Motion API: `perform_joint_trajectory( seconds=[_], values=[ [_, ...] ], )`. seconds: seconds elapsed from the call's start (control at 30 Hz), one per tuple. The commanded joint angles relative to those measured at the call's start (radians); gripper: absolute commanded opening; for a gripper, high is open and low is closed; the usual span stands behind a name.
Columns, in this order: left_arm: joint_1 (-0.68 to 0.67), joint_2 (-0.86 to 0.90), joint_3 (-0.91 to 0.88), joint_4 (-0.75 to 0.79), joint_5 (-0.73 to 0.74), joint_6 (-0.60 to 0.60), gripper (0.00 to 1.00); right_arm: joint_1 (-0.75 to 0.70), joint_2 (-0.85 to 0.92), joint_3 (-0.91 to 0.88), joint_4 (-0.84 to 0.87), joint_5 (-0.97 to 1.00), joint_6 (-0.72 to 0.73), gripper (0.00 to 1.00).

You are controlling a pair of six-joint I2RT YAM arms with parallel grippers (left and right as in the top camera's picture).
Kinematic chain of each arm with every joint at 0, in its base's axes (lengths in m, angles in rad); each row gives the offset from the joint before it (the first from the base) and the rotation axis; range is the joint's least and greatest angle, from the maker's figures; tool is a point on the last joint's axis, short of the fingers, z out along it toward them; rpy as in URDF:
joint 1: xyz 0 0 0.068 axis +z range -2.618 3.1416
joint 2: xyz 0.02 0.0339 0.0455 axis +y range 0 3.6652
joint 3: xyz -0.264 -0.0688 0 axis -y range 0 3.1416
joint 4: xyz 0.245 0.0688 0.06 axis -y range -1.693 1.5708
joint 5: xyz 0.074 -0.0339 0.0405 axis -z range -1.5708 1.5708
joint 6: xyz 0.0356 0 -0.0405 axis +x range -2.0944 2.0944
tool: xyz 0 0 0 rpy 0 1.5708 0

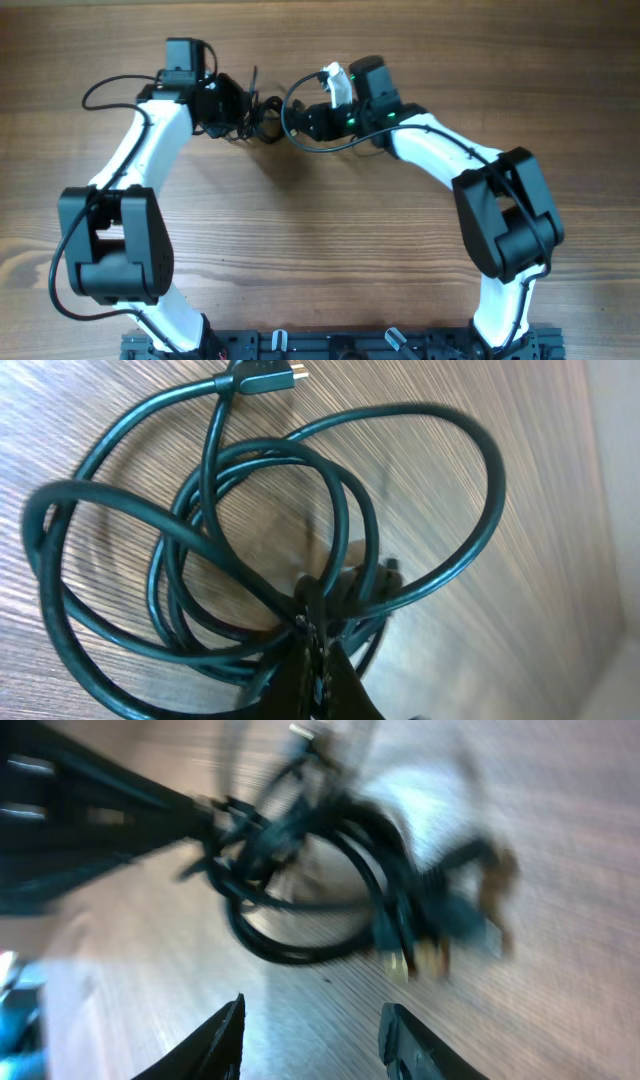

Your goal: Untangle cables

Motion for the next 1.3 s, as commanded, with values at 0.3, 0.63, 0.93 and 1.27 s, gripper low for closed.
perform_joint_trajectory(
  seconds=[0.3,0.63,0.93,1.27],
  values=[
    [0.055,-0.016,-0.002,-0.113,0.42,0.385,0.04,-0.054,-0.004,-0.001,0.042,-0.387,-0.096,0.51],
    [0.035,-0.016,-0.002,-0.015,0.078,0.012,0.34,-0.019,-0.004,-0.001,0.008,-0.233,-0.123,0.53],
    [0.013,-0.014,-0.004,0.005,-0.013,-0.134,0.27,-0.015,0.0,-0.001,-0.028,-0.175,-0.124,0.54],
    [-0.038,0.046,-0.005,0.038,-0.042,-0.218,0.13,-0.015,0.0,-0.001,-0.036,-0.175,-0.144,0.54]
  ],
)
